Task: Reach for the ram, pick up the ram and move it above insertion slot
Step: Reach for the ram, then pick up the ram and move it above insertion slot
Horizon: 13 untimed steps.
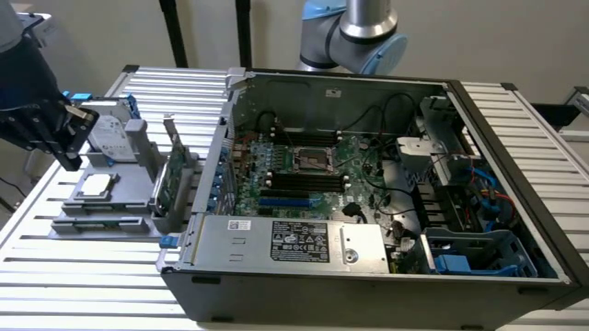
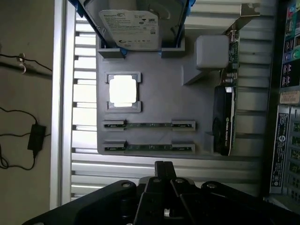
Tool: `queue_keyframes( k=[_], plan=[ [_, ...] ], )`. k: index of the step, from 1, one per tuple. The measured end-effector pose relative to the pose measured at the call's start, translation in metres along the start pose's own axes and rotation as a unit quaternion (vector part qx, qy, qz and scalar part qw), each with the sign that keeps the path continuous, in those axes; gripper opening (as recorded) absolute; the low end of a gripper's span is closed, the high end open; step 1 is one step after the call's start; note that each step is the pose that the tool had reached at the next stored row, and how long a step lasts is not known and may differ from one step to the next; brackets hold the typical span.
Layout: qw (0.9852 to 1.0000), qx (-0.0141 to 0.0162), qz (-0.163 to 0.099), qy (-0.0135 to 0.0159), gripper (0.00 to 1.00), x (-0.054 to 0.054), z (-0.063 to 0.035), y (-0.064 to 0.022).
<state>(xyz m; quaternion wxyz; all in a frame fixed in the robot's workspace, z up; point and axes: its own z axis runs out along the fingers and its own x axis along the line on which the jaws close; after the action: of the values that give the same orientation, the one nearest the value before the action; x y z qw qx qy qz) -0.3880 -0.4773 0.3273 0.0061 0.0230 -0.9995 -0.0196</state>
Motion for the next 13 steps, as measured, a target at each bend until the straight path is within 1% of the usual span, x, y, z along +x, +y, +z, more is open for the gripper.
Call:
queue_keyframes(
  k=[2,4,7,10,13],
  plan=[
    [0.9999,0.0001,-0.016,0.0006,0.11,0.0,0.0,0.0],
    [0.9994,0.0003,-0.034,0.0014,0.11,-0.0001,0.0,0.0],
    [0.9981,0.0007,-0.061,0.0024,0.11,-0.0001,0.0,0.0],
    [0.9961,0.001,-0.089,0.0031,0.11,-0.0001,0.0,-0.0001],
    [0.9933,0.0014,-0.115,0.0037,0.11,-0.0001,0.0,-0.0001]
  ],
)
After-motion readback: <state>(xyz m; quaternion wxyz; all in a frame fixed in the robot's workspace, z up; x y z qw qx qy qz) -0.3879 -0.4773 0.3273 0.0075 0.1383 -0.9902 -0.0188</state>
